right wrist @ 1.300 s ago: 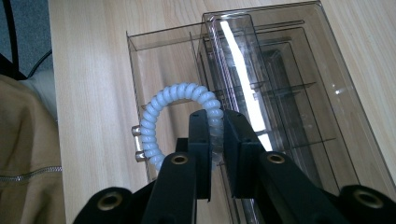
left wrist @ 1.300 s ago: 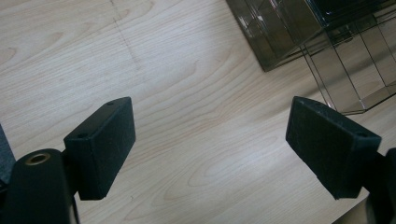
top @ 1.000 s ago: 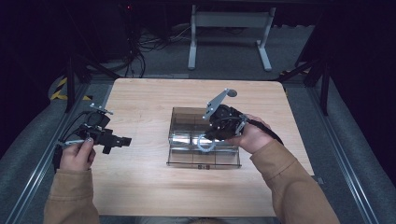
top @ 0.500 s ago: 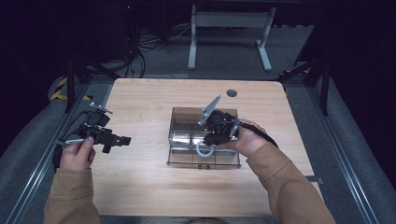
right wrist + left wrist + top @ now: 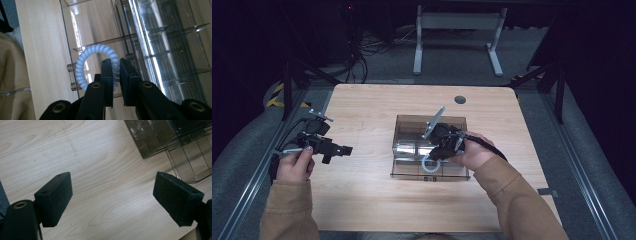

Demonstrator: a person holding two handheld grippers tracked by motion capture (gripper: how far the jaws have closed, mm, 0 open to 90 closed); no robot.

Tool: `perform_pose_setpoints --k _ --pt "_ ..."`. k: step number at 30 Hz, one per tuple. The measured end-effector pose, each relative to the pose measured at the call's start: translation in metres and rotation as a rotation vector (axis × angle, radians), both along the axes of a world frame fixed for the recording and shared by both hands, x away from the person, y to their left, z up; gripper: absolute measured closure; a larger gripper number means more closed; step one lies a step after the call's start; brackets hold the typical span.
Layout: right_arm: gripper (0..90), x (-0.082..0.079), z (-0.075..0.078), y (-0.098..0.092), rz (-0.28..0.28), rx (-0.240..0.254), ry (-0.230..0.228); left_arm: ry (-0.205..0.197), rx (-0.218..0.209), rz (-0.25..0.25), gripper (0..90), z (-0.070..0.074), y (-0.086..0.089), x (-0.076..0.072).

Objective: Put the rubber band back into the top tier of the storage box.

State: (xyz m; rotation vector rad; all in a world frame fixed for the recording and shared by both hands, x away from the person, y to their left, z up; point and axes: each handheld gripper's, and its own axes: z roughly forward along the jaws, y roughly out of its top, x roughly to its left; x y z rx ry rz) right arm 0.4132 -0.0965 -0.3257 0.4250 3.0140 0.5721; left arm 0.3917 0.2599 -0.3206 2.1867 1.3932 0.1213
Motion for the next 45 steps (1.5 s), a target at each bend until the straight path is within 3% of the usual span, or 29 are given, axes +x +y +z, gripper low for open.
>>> perform_pose_setpoints --k 24,45 --pt "81.7 0.001 -0.020 0.007 0.002 -0.067 -0.005 0.001 -0.003 -0.002 16.5 0.001 0.000 0.001" --pt "77.5 0.001 -0.023 0.004 0.009 -0.041 -0.013 0.005 -0.001 -0.003 16.5 0.000 -0.001 0.002"
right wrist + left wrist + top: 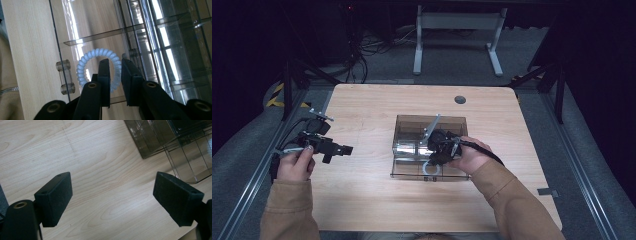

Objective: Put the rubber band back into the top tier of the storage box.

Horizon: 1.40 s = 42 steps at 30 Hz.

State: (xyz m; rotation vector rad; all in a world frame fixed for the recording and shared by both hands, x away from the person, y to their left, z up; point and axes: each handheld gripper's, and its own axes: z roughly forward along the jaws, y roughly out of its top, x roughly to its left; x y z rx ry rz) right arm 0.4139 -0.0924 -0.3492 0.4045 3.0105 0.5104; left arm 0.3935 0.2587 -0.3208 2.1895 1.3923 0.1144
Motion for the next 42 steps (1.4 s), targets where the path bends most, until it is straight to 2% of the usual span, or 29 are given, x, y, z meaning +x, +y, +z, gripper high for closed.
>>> perform_pose_setpoints --k 8,14,20,22,30,35,42 --pt "75.5 -0.002 0.002 0.000 -0.001 0.017 0.004 0.000 -0.003 -0.001 16.5 0.001 0.001 -0.001" --pt "74.7 -0.003 0.008 -0.002 0.002 0.052 0.005 0.000 -0.003 -0.001 16.5 0.001 0.001 -0.001" --pt "71.5 -0.007 0.018 -0.006 -0.004 0.110 -0.027 -0.004 -0.008 0.002 16.5 0.001 0.000 0.001" --pt "70.1 -0.008 0.021 -0.009 0.001 0.134 -0.056 -0.003 -0.002 -0.006 16.5 0.001 -0.001 0.002" --pt "63.6 -0.013 0.037 -0.024 -0.054 0.212 -0.086 -0.001 -0.003 -0.004 16.5 0.000 -0.001 0.002" --pt "60.4 -0.013 0.040 -0.034 -0.074 0.219 -0.101 0.001 0.001 -0.005 16.5 -0.001 0.000 0.000" --pt "59.2 -0.011 0.048 -0.058 -0.111 0.241 -0.126 0.005 0.000 0.010 16.5 -0.001 0.004 -0.003"
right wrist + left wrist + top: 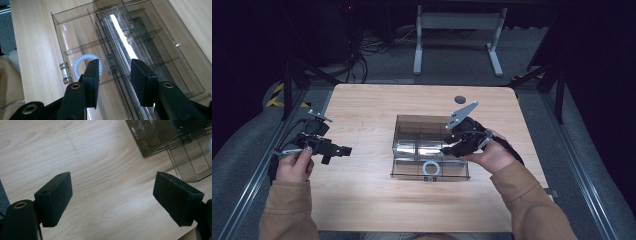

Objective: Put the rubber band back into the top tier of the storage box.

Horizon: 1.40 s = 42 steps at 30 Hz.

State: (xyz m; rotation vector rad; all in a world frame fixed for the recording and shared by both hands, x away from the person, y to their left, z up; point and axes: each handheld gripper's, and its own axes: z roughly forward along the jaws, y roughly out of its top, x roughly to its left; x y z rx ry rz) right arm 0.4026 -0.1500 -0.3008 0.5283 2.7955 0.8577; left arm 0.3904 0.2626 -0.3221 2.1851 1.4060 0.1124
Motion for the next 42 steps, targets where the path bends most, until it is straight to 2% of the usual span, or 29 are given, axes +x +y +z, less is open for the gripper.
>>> perform_pose_setpoints --k 11,20,24,26,32,37,39,42 --pt "57.6 0.000 0.009 -0.038 -0.067 0.028 -0.020 -0.004 0.000 0.011 16.5 -0.001 0.002 -0.002" --pt "56.1 -0.002 0.012 -0.071 -0.127 0.029 -0.040 0.000 0.000 0.008 16.5 -0.001 0.002 -0.002" --pt "55.0 -0.004 0.012 -0.099 -0.188 0.028 -0.049 0.008 0.005 0.012 16.5 -0.003 0.003 -0.003" --pt "54.8 -0.004 0.012 -0.103 -0.201 0.031 -0.046 0.007 0.004 0.016 16.5 -0.003 0.003 -0.004" --pt "54.3 -0.002 0.011 -0.134 -0.289 0.044 -0.054 0.007 0.002 0.026 16.5 -0.004 0.007 -0.006" --pt "53.1 0.001 0.002 -0.150 -0.364 0.043 -0.059 0.009 0.000 0.025 16.5 -0.004 0.008 -0.006" --pt "52.5 0.001 -0.003 -0.157 -0.386 0.047 -0.045 0.009 -0.002 0.026 16.5 -0.004 0.009 -0.007" --pt "52.6 0.002 -0.011 -0.166 -0.427 0.025 -0.034 0.008 -0.002 0.028 16.5 -0.004 0.011 -0.007"
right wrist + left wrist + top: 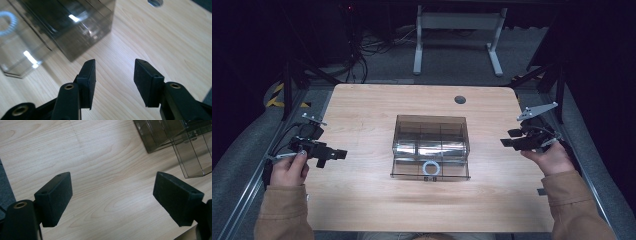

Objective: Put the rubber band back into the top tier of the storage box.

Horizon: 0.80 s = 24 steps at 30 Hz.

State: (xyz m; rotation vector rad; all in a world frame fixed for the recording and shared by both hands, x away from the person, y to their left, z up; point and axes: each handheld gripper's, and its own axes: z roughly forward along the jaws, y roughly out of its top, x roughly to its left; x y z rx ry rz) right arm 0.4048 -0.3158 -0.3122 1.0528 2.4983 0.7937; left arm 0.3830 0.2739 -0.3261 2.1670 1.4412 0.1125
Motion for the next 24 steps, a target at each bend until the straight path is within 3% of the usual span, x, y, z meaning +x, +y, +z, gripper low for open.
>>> perform_pose_setpoints --k 7,16,24 --pt "52.5 0.001 -0.024 -0.013 -0.062 0.012 0.012 0.006 0.005 0.005 16.5 -0.001 -0.001 0.000" --pt "51.8 0.004 -0.066 -0.010 -0.074 0.029 0.070 0.005 0.005 0.004 16.5 -0.001 -0.001 0.001" --pt "51.7 0.005 -0.085 -0.005 -0.079 0.017 0.103 0.013 0.012 0.005 16.5 -0.003 -0.003 0.002"
